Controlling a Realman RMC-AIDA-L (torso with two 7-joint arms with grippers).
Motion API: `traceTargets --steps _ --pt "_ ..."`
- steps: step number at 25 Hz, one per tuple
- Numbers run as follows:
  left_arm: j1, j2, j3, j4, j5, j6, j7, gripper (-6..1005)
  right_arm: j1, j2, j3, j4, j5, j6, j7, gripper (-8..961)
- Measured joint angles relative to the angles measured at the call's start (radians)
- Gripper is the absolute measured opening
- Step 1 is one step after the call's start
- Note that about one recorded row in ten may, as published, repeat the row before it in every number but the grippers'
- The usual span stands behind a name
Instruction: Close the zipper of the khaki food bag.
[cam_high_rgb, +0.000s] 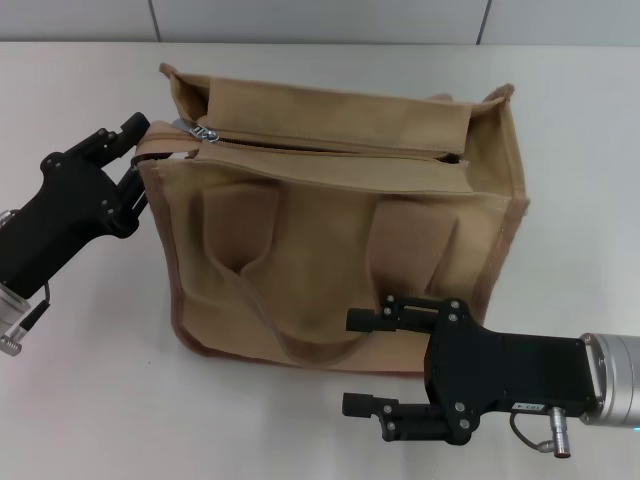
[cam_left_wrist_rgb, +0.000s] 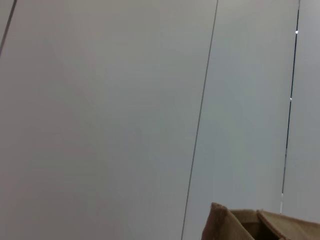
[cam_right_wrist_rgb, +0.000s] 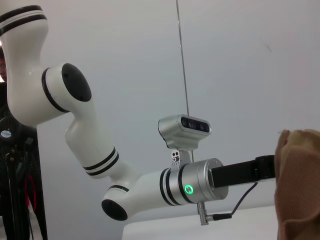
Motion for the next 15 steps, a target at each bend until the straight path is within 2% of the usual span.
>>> traceTargets --steps 10,13,15 --pt "0.002 0.0 0.0 -0.005 -0.002 0.001 0.021 221 0.003 0.0 0.0 0.0 0.006 0.006 0.0 720" --pt "-0.001 0.0 -0.001 -0.014 -0.005 0.015 0.01 26 0.001 0.0 0.0 0.0 0.009 -0.001 -0.006 720" --pt "-0.007 0.0 -0.001 -0.015 -0.013 0.035 -0.004 25 0.0 0.0 0.0 0.0 0.011 -0.018 -0.009 720"
